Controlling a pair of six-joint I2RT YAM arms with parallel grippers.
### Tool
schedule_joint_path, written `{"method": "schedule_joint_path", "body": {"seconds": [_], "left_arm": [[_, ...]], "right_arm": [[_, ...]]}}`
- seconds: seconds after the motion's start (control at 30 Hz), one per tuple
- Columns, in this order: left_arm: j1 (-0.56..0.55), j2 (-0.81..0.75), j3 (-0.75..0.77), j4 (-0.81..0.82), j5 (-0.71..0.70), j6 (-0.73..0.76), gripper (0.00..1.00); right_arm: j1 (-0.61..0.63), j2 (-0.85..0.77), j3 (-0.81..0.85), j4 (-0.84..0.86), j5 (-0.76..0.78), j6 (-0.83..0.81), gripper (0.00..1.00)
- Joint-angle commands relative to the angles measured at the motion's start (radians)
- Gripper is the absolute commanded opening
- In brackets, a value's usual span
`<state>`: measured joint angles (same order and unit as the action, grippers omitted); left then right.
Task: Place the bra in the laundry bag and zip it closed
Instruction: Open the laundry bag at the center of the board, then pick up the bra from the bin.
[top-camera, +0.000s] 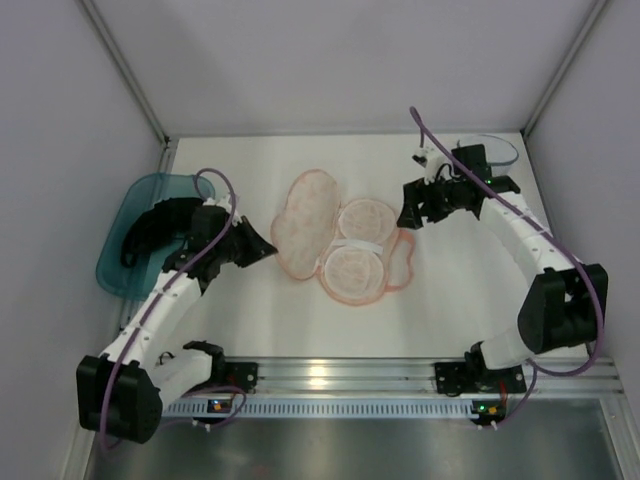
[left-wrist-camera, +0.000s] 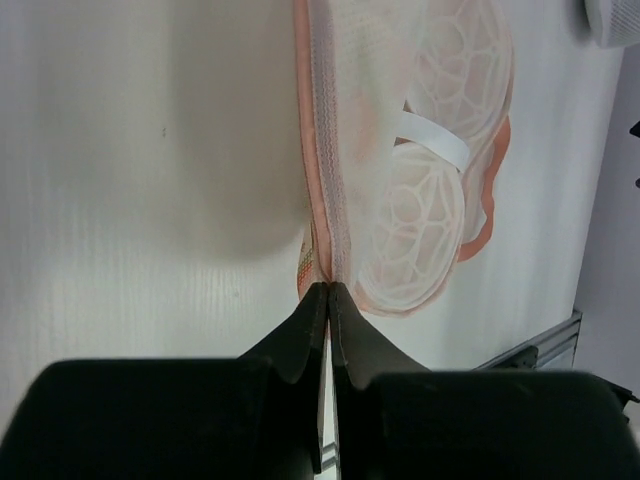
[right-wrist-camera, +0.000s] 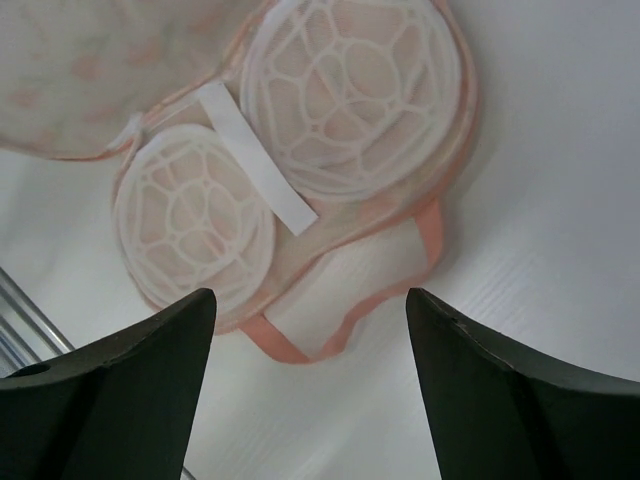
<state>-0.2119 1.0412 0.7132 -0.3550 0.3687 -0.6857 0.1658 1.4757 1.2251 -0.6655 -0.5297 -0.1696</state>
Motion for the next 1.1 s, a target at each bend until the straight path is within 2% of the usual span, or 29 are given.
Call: {"method": "schedule_joint_path", "body": {"seconds": [0.0, 0.03, 0.07, 0.2, 0.33, 0.37, 0.4, 0.43, 0.53, 0.6, 0.7, 0.83, 0.9, 1.07], "left_arm": [[0.008, -0.041, 0.012, -0.097, -0.103, 0.011, 0.07], [0.015, -0.046, 0.020, -0.111, -0.126, 0.030, 0.13], [0.017, -0.047, 0.037, -0.127, -0.163, 0.047, 0.35], [0.023, -0.041, 0.159, -0.188, -0.175, 0.138, 0.66], [0.049, 0.022, 0.323, -0.303, -0.192, 0.274, 0.78], [0.071, 0.055, 0.356, -0.340, -0.176, 0.299, 0.83], [0.094, 0.078, 0.388, -0.364, -0.159, 0.331, 0.92], [0.138, 0.103, 0.470, -0.402, -0.175, 0.400, 0.93], [0.219, 0.207, 0.575, -0.508, -0.246, 0.529, 0.92], [0.297, 0.259, 0.627, -0.541, -0.229, 0.578, 0.91], [0.495, 0.304, 0.655, -0.536, -0.215, 0.667, 0.91], [0.607, 0.394, 0.690, -0.533, -0.260, 0.701, 0.90], [0.675, 0.434, 0.700, -0.527, -0.223, 0.703, 0.89], [0.700, 0.468, 0.644, -0.392, -0.267, 0.689, 0.89]], "right_arm": [[0.093, 0.035, 0.017, 0.081, -0.018, 0.062, 0.78], [0.110, 0.049, 0.016, 0.089, -0.018, 0.070, 0.78], [0.147, 0.082, 0.019, 0.083, -0.018, 0.073, 0.78], [0.230, 0.161, 0.014, 0.055, 0.010, 0.053, 0.79], [0.264, 0.225, 0.011, 0.035, 0.017, 0.053, 0.81], [0.268, 0.238, 0.011, 0.032, 0.014, 0.056, 0.82], [0.270, 0.264, 0.016, 0.018, 0.014, 0.056, 0.82], [0.271, 0.274, 0.014, 0.015, 0.020, 0.056, 0.82], [0.285, 0.319, 0.022, -0.026, 0.042, 0.038, 0.83], [0.291, 0.350, 0.020, -0.042, 0.068, 0.030, 0.84], [0.288, 0.385, 0.011, -0.063, 0.124, 0.018, 0.85], [0.264, 0.425, 0.014, -0.097, 0.152, 0.028, 0.85], [0.232, 0.434, 0.020, -0.114, 0.165, 0.033, 0.86], [0.147, 0.397, 0.045, -0.166, 0.212, -0.013, 0.86]]}}
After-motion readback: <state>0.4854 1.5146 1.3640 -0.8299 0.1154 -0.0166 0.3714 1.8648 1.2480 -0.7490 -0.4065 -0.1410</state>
